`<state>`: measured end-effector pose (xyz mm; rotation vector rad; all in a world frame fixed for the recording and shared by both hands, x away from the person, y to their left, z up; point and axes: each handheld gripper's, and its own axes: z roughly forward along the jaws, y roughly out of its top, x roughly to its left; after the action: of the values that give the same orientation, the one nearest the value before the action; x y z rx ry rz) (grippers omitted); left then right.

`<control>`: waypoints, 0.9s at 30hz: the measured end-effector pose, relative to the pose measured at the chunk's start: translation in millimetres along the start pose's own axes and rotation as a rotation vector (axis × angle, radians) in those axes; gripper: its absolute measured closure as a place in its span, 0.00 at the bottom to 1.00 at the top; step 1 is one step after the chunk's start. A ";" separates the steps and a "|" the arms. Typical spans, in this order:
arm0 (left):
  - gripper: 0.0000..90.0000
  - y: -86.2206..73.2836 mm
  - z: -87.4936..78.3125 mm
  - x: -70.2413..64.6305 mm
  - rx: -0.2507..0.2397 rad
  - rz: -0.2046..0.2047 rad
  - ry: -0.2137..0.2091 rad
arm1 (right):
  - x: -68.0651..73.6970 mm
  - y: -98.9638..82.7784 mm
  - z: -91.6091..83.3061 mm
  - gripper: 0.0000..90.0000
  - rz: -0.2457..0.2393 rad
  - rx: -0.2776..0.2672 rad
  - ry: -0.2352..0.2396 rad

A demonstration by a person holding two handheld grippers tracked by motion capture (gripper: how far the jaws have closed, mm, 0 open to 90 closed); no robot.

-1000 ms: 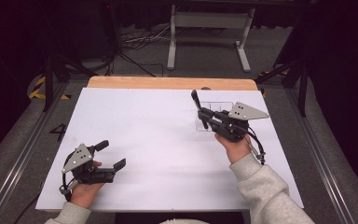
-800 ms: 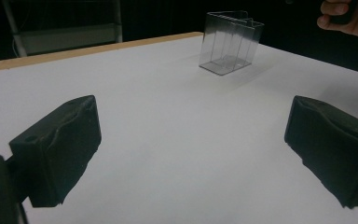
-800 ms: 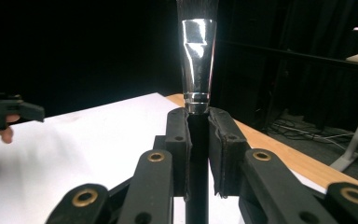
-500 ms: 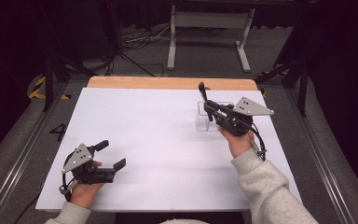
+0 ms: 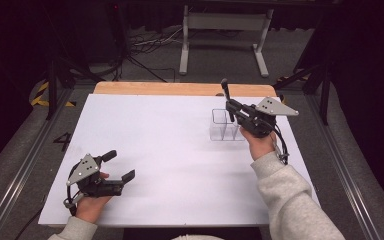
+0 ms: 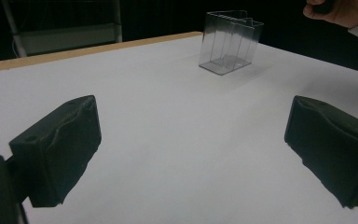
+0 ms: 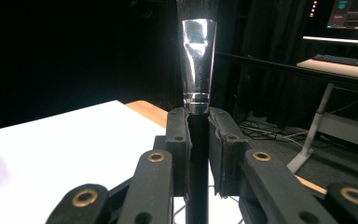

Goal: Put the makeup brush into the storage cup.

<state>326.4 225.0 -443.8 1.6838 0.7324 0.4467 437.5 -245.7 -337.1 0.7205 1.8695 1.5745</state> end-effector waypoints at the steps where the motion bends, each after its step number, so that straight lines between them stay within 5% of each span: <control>1: 0.05 -0.1 -0.1 0.2 0.000 -0.001 0.000 | -1.2 -0.6 0.3 0.88 0.000 0.002 -0.005; 27: 0.05 -0.1 0.1 -0.2 0.001 0.003 -0.002 | -32.7 -18.7 2.2 0.88 0.040 0.004 -0.107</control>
<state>326.3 224.8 -443.9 1.6857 0.7294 0.4469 460.8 -270.8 -352.8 0.8319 1.7911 1.5266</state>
